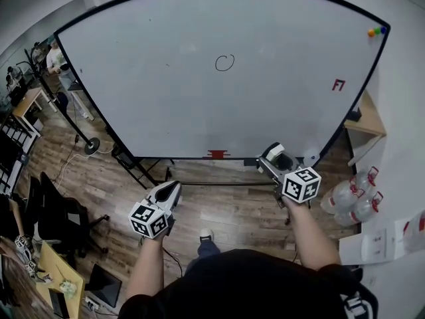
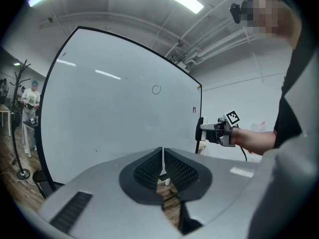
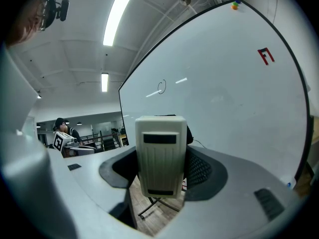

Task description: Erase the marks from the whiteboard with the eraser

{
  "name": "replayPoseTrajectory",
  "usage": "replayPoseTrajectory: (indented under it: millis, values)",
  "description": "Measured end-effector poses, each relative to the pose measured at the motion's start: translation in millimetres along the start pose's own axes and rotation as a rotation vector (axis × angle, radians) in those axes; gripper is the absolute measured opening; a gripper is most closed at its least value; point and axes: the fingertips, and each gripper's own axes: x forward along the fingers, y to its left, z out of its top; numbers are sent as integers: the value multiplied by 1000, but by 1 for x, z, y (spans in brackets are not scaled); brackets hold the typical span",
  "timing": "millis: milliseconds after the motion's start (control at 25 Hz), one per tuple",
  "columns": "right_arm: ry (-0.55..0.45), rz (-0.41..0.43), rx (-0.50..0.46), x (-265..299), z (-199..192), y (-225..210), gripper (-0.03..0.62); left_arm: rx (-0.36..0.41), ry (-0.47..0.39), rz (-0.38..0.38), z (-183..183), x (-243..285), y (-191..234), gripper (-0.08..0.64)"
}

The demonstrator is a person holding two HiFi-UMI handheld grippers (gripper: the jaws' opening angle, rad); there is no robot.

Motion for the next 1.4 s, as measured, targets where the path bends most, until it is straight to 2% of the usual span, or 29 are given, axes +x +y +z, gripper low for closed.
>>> replayPoseTrajectory:
  millis: [440, 800, 1000, 1240, 1400]
  values:
    - [19, -27, 1, 35, 2, -5, 250, -27, 6, -22, 2, 23, 45, 26]
    - [10, -58, 2, 63, 9, -16, 250, 11, 10, -22, 17, 52, 77, 26]
    - [12, -68, 4, 74, 8, -21, 250, 21, 2, -26, 24, 68, 87, 26]
    - [14, -86, -3, 85, 11, -22, 250, -2, -6, -41, 28, 77, 100, 26]
    - [1, -77, -24, 97, 24, -17, 250, 0, -12, -36, 32, 79, 107, 26]
